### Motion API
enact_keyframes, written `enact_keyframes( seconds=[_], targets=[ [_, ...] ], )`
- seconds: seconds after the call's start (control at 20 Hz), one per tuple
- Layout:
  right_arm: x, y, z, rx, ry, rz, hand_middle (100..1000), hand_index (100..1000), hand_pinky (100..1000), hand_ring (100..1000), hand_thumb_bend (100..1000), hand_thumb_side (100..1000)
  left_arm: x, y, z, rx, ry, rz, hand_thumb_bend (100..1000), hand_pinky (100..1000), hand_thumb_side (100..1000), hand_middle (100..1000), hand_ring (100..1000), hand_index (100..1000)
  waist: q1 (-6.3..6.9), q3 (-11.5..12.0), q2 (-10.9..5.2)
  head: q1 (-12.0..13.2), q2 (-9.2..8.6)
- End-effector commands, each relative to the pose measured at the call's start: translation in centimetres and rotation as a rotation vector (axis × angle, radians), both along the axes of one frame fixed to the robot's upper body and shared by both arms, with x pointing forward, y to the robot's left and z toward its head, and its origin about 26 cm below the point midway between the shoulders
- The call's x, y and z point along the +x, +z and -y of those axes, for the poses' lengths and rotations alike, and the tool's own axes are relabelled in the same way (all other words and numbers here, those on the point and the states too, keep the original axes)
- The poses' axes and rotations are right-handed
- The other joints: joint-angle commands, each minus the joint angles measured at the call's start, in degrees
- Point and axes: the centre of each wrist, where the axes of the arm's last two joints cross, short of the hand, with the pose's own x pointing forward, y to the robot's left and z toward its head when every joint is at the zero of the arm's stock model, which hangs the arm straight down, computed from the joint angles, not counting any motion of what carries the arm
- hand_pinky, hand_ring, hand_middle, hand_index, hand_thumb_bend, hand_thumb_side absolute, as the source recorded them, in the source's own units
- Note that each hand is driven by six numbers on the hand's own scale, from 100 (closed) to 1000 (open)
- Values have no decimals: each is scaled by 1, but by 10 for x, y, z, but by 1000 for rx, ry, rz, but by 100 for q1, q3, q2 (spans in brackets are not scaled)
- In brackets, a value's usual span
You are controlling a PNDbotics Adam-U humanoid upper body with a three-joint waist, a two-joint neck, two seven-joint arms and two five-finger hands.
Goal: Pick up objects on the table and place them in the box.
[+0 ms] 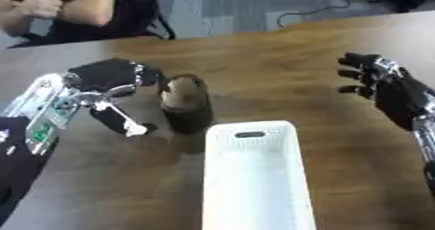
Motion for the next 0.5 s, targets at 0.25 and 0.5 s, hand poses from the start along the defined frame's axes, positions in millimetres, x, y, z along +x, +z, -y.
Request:
enact_keyframes(
  seconds=[0.25, 0.5],
  targets=[
    [-1, 11, 0, -6, 3, 33, 983, 1000, 833, 978, 100, 1000, -5, 19, 2, -25, -28, 48, 340, 100, 392, 726, 100, 810, -26, 19, -103, -3, -86],
    [0, 11, 0, -5, 3, 33, 983, 1000, 834, 978, 100, 1000, -8, 27, 7, -38, -50, 61, 337, 100, 389, 726, 100, 810, -35, 23, -108, -5, -90]
  ],
)
